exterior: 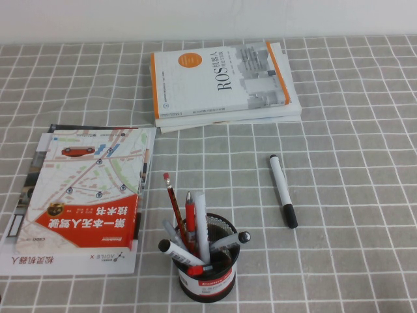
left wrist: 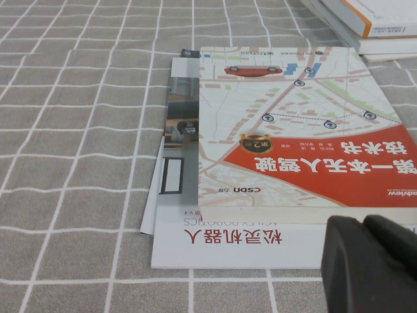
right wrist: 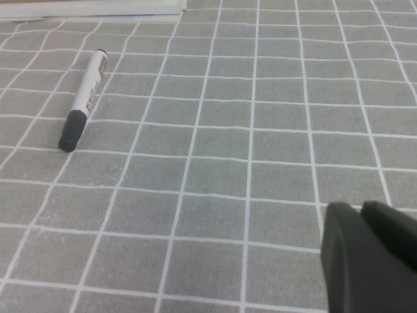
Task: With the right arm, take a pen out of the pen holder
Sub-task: 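Take a marker out of the pen holder and lay it on the table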
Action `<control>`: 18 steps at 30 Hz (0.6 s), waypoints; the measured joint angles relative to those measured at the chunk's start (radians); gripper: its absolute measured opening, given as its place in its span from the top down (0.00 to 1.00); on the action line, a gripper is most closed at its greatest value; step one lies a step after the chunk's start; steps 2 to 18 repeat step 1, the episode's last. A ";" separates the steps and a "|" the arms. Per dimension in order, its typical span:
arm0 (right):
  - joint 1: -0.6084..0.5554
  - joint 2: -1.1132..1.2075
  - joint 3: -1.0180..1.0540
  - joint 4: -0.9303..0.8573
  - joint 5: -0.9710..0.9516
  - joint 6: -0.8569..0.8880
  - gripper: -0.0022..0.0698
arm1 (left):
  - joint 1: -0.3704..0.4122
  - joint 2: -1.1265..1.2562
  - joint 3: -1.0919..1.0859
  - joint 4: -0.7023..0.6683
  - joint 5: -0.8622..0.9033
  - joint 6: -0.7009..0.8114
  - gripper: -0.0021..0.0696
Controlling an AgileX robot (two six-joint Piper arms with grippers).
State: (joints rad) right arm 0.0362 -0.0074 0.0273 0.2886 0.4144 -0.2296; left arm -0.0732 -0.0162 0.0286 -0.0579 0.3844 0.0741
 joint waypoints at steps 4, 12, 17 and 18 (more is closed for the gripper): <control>0.000 0.000 0.000 0.000 0.000 0.000 0.99 | 0.000 0.000 0.000 0.000 0.000 0.000 0.98; 0.000 0.000 0.000 0.000 0.000 0.000 0.99 | 0.000 0.000 0.000 0.000 0.000 0.000 0.98; 0.000 0.000 0.000 0.000 0.000 0.000 0.99 | 0.000 0.000 0.000 0.000 0.000 0.000 0.98; 0.000 0.000 0.000 0.000 0.000 0.000 0.99 | 0.000 0.000 0.000 0.000 0.000 0.000 0.98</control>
